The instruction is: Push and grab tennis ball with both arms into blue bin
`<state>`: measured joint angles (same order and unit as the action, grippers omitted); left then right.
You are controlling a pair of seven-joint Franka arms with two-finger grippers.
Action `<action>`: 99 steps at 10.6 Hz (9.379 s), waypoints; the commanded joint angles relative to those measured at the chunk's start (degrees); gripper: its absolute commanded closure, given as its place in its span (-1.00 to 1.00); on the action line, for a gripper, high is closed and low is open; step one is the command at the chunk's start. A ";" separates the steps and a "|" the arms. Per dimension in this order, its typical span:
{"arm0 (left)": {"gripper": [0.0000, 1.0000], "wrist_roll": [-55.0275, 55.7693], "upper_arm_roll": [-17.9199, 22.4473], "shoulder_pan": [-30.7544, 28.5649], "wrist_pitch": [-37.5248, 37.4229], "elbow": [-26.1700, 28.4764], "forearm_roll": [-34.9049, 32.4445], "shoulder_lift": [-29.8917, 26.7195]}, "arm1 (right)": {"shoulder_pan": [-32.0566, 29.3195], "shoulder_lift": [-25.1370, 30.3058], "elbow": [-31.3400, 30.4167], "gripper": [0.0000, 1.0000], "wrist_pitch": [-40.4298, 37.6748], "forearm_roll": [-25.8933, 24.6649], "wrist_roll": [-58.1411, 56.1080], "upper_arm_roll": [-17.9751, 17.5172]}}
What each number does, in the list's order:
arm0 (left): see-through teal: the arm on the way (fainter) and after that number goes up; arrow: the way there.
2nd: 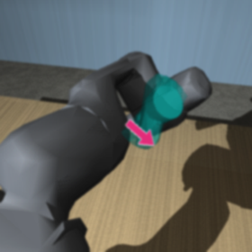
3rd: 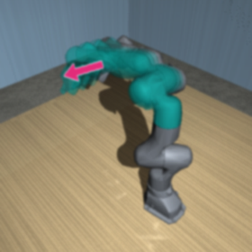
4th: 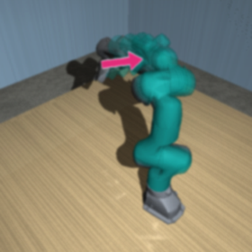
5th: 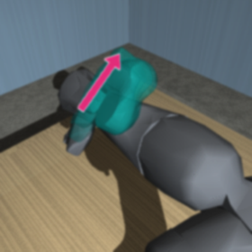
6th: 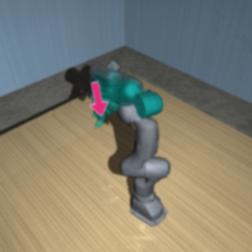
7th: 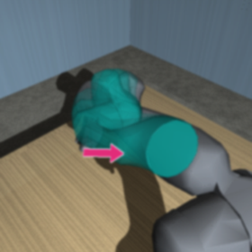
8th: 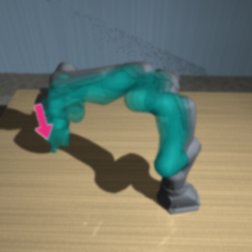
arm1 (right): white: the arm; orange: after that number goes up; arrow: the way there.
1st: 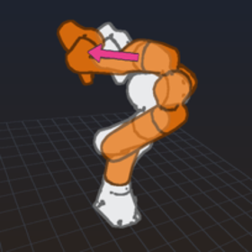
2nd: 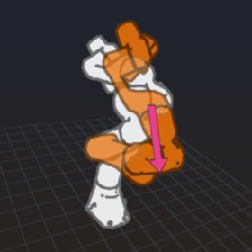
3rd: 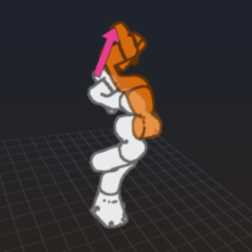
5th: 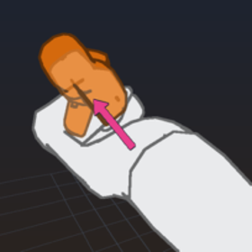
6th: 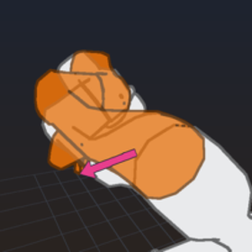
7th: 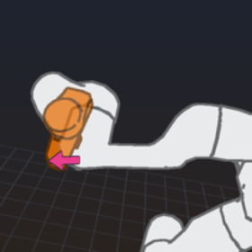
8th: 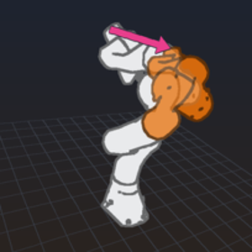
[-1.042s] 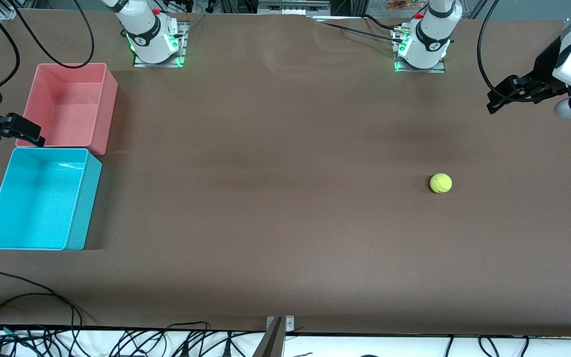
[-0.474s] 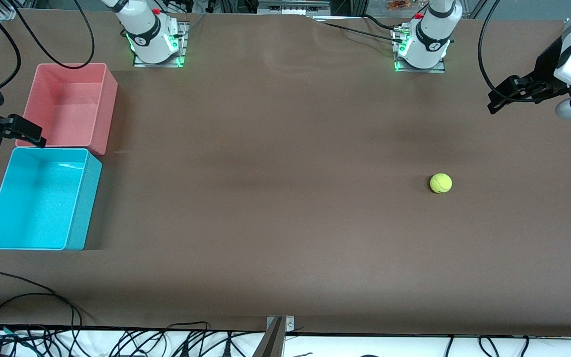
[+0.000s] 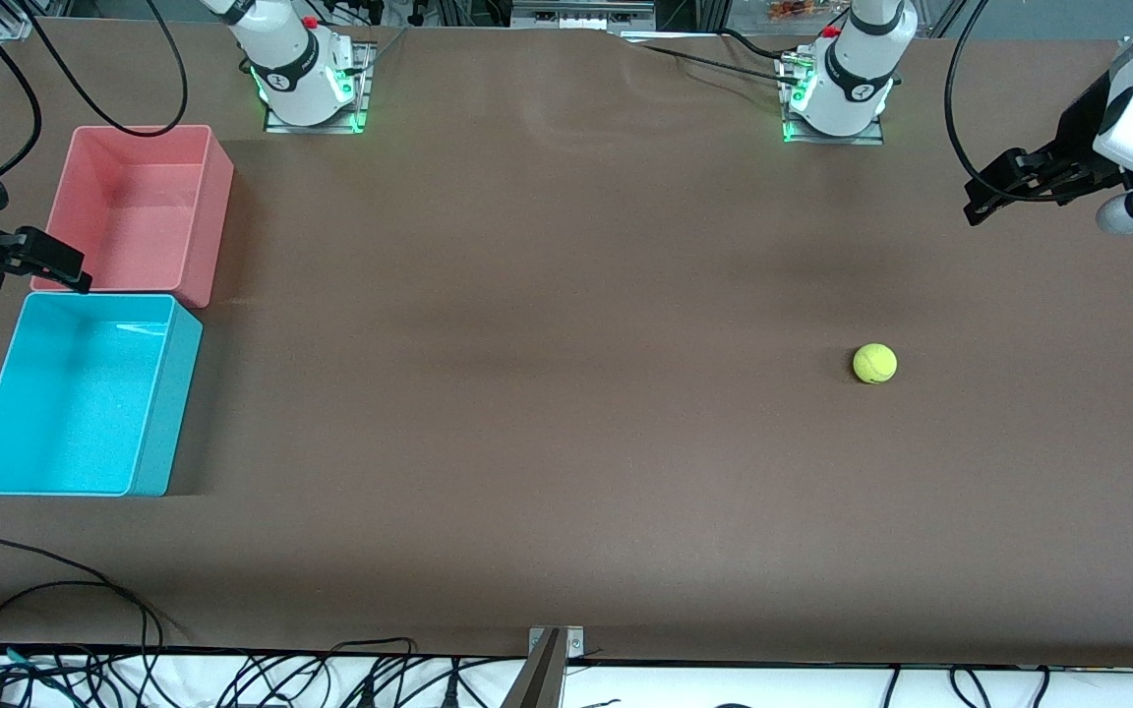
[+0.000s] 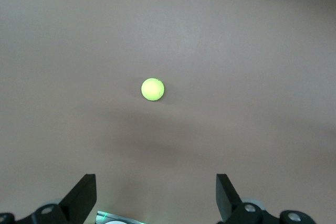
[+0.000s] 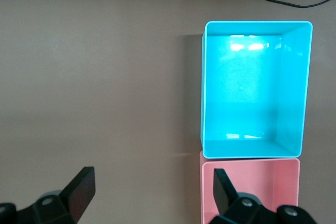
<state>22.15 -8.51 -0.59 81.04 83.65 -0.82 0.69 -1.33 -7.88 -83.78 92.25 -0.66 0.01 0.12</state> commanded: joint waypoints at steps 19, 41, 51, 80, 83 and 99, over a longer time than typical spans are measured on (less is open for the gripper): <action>-1.00 0.26 0.34 0.07 -0.01 1.50 0.12 -1.03 | 0.02 -1.18 2.04 -1.00 -0.67 0.14 -0.28 -0.12; -1.00 -3.43 1.74 -3.18 29.58 35.50 -0.94 -5.78 | 0.02 -1.61 1.69 -1.00 -0.32 0.22 -1.42 -0.12; -0.74 -28.45 1.83 -5.82 39.27 46.42 1.37 -5.43 | 0.19 -2.06 2.04 -1.00 1.27 0.23 0.51 -0.21; 1.00 -114.61 6.14 -10.39 61.26 37.72 0.99 23.75 | 3.27 -2.41 1.43 -1.00 2.14 -1.45 3.24 -0.56; 1.00 -114.70 6.05 -10.04 62.92 37.81 0.64 24.27 | 4.58 -2.41 1.43 -1.00 2.32 -1.53 3.50 -0.47; 1.00 -82.35 -4.23 -4.24 64.86 37.63 3.45 24.80 | 4.41 -2.58 1.25 -1.00 2.06 -1.09 2.36 -0.39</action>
<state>-60.13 -12.84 -3.61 146.05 121.87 2.35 25.78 3.29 -10.31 -83.05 94.62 -1.49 2.55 -0.24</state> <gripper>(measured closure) 0.991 0.000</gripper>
